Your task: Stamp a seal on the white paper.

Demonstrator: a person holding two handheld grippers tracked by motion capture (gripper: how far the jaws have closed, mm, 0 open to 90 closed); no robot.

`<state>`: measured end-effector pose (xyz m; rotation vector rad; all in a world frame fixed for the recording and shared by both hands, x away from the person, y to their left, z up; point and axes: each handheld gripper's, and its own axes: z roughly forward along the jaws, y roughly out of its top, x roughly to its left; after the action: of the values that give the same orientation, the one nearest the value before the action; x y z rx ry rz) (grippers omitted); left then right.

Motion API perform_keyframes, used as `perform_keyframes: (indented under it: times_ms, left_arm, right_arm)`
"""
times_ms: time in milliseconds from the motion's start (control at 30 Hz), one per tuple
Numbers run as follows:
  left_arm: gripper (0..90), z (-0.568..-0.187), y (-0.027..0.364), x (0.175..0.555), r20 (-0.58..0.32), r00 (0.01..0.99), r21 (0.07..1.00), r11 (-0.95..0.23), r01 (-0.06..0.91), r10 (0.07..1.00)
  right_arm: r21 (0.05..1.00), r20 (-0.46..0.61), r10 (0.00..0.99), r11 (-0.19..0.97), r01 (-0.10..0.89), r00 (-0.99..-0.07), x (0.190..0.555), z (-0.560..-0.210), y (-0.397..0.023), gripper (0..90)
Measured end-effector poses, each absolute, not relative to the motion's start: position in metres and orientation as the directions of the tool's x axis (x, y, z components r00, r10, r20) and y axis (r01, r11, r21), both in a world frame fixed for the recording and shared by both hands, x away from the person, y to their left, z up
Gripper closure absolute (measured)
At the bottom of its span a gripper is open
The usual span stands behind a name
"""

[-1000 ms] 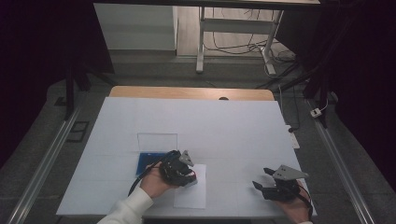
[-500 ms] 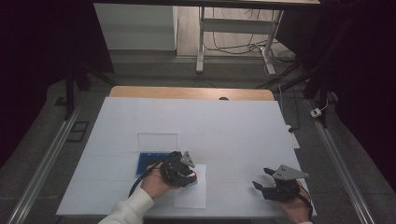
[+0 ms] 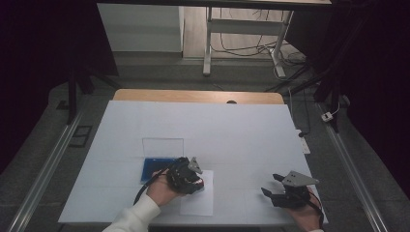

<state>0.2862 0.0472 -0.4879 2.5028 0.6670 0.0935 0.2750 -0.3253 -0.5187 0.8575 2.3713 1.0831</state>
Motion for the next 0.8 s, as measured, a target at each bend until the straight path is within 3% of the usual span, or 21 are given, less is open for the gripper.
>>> perform_keyframes:
  times_ms: [800]
  left_arm:
    - [70.9, -0.4922, 0.0441, 0.2842, -0.05, 0.871, 0.508, -0.739, 0.443, 0.488]
  right_arm:
    - [0.774, -0.099, 0.669, 0.517, 0.365, -0.736, 0.2741, -0.5173, -0.324, 29.4]
